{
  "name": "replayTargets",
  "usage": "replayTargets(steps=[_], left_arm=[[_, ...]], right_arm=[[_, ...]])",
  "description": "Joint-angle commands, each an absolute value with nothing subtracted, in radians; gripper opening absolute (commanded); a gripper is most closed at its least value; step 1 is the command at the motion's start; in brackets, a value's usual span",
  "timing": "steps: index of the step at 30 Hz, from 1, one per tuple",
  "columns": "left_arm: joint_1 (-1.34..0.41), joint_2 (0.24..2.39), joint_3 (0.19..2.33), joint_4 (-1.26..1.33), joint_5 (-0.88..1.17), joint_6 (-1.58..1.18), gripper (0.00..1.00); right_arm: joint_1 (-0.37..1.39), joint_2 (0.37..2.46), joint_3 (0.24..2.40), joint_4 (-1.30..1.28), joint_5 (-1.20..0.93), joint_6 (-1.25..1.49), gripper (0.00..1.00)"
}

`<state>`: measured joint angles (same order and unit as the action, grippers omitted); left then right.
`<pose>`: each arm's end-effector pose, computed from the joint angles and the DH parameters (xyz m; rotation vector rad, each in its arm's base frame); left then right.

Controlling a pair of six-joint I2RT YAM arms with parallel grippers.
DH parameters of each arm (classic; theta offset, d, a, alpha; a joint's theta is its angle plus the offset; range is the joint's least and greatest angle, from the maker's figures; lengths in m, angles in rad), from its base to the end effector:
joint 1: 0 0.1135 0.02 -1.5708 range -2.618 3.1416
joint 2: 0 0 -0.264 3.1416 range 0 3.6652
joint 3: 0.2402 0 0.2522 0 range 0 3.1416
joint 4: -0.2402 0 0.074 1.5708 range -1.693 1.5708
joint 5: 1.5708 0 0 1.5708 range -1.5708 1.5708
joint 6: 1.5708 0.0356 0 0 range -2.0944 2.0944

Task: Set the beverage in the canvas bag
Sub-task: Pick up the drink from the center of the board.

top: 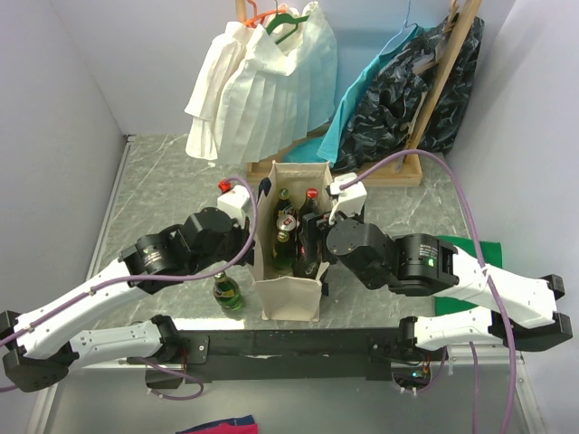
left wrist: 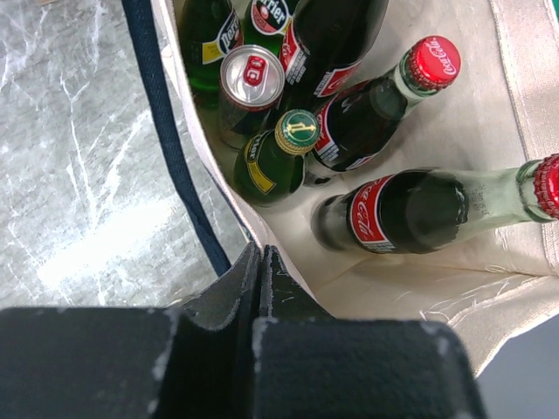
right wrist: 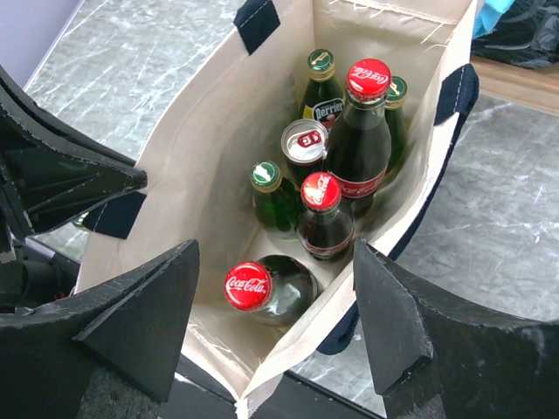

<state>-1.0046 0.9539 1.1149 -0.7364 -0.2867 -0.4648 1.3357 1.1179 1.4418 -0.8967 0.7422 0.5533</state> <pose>0.1105 -0.1551 0.3685 0.4137 2.1321 -0.5567 0.0704 0.1907 0.4314 -0.3635 1.9728 0.4189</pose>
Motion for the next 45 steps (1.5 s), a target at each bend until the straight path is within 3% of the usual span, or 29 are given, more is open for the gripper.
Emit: replayTargets(steps=[1, 5, 6, 11, 23, 31, 41, 45], left_arm=[[-1.005, 0.925, 1.212, -0.660, -0.331, -0.443, 0.08], [-1.003, 0.911, 1.221, -0.650, -0.347, -0.443, 0.28], [-1.005, 0.908, 1.223, -0.646, -0.353, -0.443, 0.39], [-1.003, 0.878, 1.216, -0.641, -0.365, -0.452, 0.65], [-1.003, 0.785, 1.204, -0.693, -0.443, -0.497, 0.97], [-1.003, 0.762, 1.246, -0.790, -0.520, -0.555, 0.96], [-1.005, 0.910, 1.348, -1.239, -0.494, -0.762, 0.96], [-1.005, 0.925, 1.338, -1.298, -0.457, -0.799, 0.97]], right_arm=[[1.338, 1.097, 1.459, -0.854, 0.785, 0.569, 0.78], [1.336, 1.086, 1.448, -0.848, 0.785, 0.583, 0.79], [1.336, 1.083, 1.445, -0.850, 0.784, 0.586, 0.79], [1.335, 1.072, 1.434, -0.854, 0.781, 0.598, 0.79], [1.327, 1.069, 1.417, -0.867, 0.790, 0.606, 0.80], [1.322, 1.068, 1.402, -0.879, 0.816, 0.629, 0.81], [1.316, 1.095, 1.408, -0.894, 0.822, 0.638, 0.82], [1.309, 1.101, 1.413, -0.905, 0.825, 0.640, 0.82]])
